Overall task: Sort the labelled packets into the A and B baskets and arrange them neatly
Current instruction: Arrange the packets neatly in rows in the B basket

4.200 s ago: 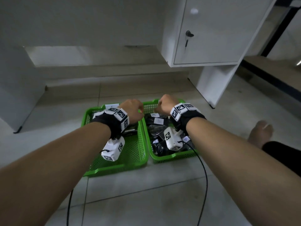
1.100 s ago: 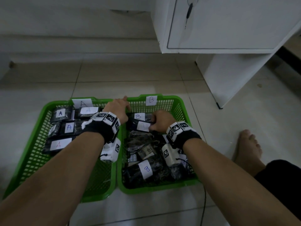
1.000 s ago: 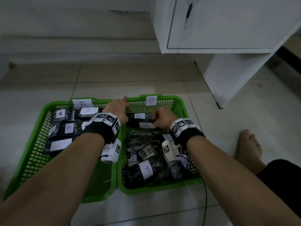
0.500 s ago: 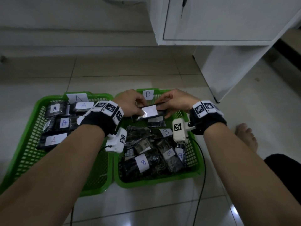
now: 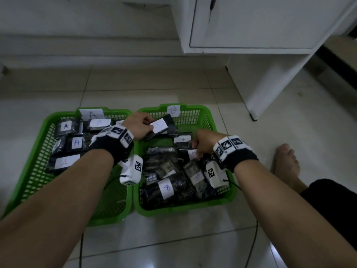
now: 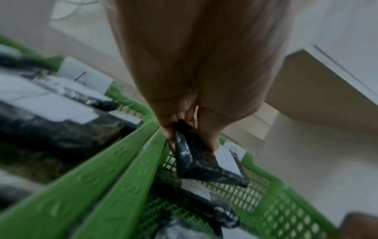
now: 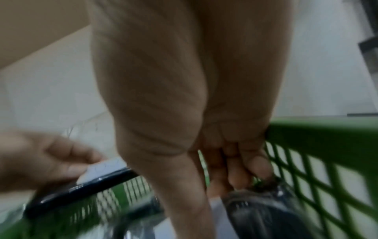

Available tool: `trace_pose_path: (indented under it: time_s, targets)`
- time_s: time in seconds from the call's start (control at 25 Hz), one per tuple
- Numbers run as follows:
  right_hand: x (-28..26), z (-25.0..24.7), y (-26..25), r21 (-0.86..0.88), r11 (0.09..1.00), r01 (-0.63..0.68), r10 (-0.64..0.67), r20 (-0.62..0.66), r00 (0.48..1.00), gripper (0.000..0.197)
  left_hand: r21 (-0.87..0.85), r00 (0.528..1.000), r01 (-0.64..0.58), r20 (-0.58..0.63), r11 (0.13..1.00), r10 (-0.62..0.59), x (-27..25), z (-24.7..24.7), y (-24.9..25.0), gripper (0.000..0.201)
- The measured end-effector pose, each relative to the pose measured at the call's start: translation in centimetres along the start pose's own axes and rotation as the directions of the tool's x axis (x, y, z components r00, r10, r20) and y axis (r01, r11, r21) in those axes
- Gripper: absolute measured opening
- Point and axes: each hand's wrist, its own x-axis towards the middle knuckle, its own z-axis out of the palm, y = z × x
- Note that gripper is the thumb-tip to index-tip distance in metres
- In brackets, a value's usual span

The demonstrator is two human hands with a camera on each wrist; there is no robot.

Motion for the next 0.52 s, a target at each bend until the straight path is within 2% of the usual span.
trace_pose_path:
  time_s: [0.08,0.16,0.24,0.36,0.44,0.52]
  targets:
    - [-0.1,-1.1,0.4,0.050,0.999,-0.005,0.003,0.041,0.999,0.020,-0.170,0.996,0.079,-0.023,0.982,-0.084,0.3,-0.4,-0.9,0.031]
    - [0.0,-1.8,0.4,0.047,0.999,-0.009,0.005,0.070,0.998,0.031,-0.303,0.990,0.116,-0.040,0.946,-0.134,0.5,-0.4,-1.7,0.032]
    - [0.6,-2.4,0.5,0.115,0.993,-0.018,0.013,0.045,0.999,0.041,-0.269,0.992,0.109,-0.032,0.957,-0.121,0.6,-0.1,-2.0,0.031]
    - [1.2,-2.5,-0.6,0.235,0.972,-0.019,0.026,-0.024,0.999,0.029,-0.224,0.994,0.096,-0.030,0.970,-0.105,0.7,0.3,-1.8,0.029]
    - [1.8,-1.8,-1.1,0.249,0.968,0.015,-0.008,-0.031,0.999,0.039,-0.250,0.994,0.095,-0.036,0.964,-0.108,0.8,0.3,-2.0,0.029]
    - [1.7,-1.3,-1.5,0.278,0.961,0.012,-0.019,0.023,1.000,0.050,-0.256,0.994,0.088,-0.043,0.963,-0.103,0.9,0.4,-2.3,0.028]
